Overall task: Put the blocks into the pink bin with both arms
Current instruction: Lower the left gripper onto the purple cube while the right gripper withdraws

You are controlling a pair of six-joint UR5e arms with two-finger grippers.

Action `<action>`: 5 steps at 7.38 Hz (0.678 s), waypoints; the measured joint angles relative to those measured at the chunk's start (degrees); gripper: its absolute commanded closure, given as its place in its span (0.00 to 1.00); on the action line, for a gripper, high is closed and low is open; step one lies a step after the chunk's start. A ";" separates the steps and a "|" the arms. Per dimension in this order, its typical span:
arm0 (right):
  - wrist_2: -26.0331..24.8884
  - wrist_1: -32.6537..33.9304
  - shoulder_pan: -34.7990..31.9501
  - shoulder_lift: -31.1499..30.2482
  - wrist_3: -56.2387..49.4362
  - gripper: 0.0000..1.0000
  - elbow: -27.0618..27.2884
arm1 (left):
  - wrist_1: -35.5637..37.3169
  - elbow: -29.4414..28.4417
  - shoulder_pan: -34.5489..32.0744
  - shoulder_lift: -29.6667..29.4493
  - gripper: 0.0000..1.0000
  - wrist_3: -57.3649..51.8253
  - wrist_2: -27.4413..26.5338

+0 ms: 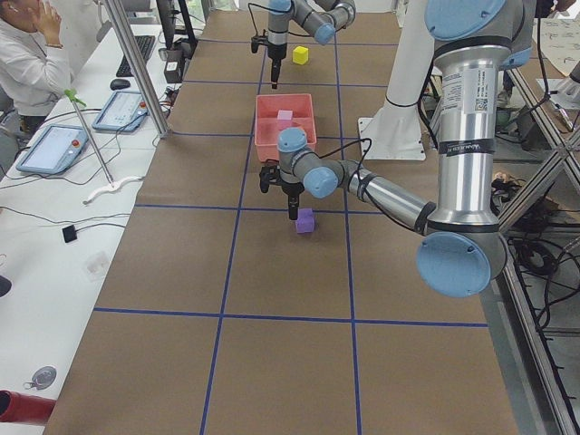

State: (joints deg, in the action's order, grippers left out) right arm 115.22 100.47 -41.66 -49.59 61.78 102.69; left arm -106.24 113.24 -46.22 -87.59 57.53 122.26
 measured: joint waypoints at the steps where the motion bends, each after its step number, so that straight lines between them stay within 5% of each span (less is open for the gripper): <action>1: 2.31 0.43 -3.09 -0.96 -4.20 0.00 0.02 | -0.69 -0.20 1.43 0.09 0.00 3.25 -0.89; 5: 4.04 0.55 -6.94 -4.33 -12.21 0.00 0.40 | -1.12 -2.73 5.82 -0.16 0.01 4.85 -2.14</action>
State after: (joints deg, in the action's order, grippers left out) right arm 119.26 101.02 -48.60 -53.92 49.58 103.09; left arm -107.37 110.51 -40.39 -87.76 62.38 120.11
